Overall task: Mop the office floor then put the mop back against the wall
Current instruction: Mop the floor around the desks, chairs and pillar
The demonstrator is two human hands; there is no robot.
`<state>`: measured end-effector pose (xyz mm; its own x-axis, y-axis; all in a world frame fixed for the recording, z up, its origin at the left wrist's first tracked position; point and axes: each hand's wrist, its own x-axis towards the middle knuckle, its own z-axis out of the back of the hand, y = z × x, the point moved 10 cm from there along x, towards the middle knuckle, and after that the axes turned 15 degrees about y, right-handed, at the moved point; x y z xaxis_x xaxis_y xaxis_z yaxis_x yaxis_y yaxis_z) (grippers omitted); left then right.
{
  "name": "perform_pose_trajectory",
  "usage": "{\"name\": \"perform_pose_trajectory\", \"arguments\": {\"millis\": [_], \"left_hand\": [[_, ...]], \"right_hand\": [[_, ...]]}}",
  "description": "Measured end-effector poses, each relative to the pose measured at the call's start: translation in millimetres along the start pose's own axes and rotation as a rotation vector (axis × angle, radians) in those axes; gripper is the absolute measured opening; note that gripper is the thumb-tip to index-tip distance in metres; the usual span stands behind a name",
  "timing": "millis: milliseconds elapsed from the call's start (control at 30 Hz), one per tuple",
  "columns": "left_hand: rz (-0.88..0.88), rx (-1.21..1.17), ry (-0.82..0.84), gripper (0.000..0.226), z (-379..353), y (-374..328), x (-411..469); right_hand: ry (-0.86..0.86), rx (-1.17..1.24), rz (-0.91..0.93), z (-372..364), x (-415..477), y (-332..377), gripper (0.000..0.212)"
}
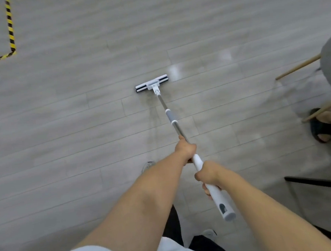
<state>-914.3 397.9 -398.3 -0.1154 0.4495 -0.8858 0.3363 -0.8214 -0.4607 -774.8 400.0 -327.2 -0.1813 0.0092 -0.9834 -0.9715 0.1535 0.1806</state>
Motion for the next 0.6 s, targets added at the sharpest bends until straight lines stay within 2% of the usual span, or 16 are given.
{"name": "perform_pose_trajectory", "arguments": {"millis": [200, 367, 467, 600], "left_hand": [[-0.024, 0.046, -0.013, 0.083, 138.1, -94.2, 52.0], [-0.010, 0.124, -0.020, 0.069, 231.8, -167.7, 89.1], [0.003, 0.124, -0.025, 0.073, 266.4, -179.7, 98.5], [0.030, 0.127, -0.036, 0.080, 284.5, -156.8, 90.4]], "right_hand": [[0.033, 0.020, 0.038, 20.3, 43.3, 169.5, 0.022], [0.043, 0.061, 0.051, 38.9, 63.9, 287.9, 0.026], [0.034, 0.078, 0.055, 35.2, 72.6, 324.9, 0.023], [0.055, 0.100, 0.078, 2.8, 82.7, 330.2, 0.020]]}}
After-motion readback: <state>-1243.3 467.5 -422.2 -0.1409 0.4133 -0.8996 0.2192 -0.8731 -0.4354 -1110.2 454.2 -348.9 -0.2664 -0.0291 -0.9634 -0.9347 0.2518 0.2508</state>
